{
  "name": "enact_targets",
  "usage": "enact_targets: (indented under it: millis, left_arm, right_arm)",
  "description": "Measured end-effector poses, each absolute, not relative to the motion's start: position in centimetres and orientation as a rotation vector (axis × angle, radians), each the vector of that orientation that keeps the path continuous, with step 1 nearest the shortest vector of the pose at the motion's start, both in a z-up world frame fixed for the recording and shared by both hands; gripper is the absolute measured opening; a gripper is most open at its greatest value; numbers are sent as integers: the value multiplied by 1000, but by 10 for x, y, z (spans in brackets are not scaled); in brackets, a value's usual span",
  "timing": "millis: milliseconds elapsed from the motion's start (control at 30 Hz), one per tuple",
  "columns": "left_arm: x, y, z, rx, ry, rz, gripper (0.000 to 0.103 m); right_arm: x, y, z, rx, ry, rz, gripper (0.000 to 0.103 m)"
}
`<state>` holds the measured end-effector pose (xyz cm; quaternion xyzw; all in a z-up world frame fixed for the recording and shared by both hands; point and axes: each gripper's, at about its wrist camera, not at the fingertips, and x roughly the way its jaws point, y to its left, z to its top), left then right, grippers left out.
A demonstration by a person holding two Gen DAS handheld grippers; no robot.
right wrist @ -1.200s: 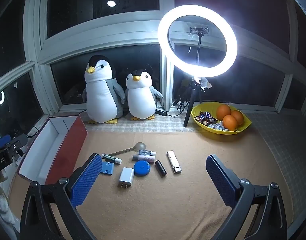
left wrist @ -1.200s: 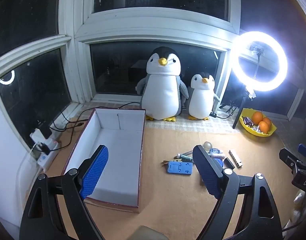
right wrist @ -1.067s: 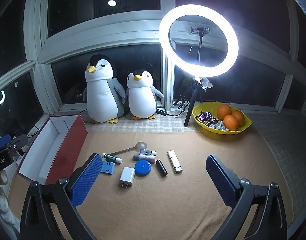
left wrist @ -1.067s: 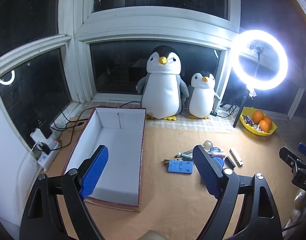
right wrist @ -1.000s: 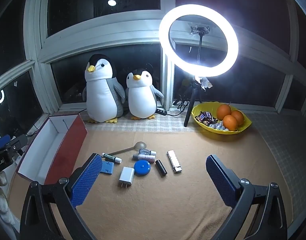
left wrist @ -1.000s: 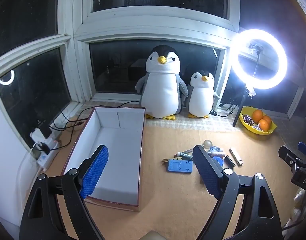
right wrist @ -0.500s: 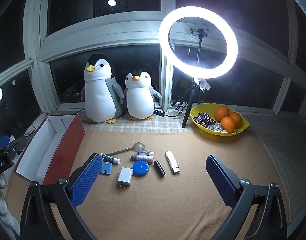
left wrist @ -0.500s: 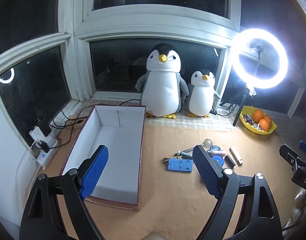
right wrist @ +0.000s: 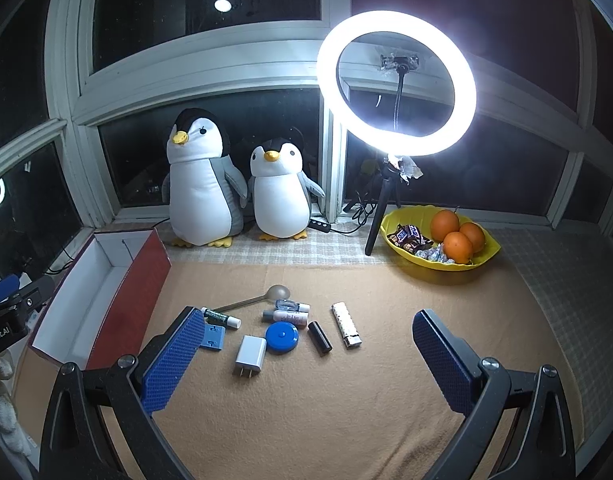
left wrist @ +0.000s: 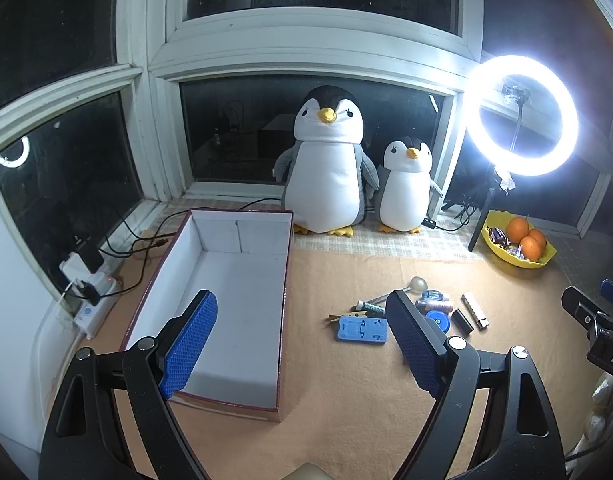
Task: Organize rigid objects
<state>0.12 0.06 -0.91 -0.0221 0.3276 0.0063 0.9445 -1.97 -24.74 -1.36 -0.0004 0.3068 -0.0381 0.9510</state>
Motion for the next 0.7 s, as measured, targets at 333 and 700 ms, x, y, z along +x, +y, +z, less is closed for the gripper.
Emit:
enact_targets:
  millis: [333,700]
  left_arm:
    - [2,1,-9,-45,670,13,87]
    - [1,2,-9,-46,670,12,87]
  right_arm:
    - [-20,-246,-15,0,625,-77,103]
    - [-19,-246,-17,0,627,-79,103]
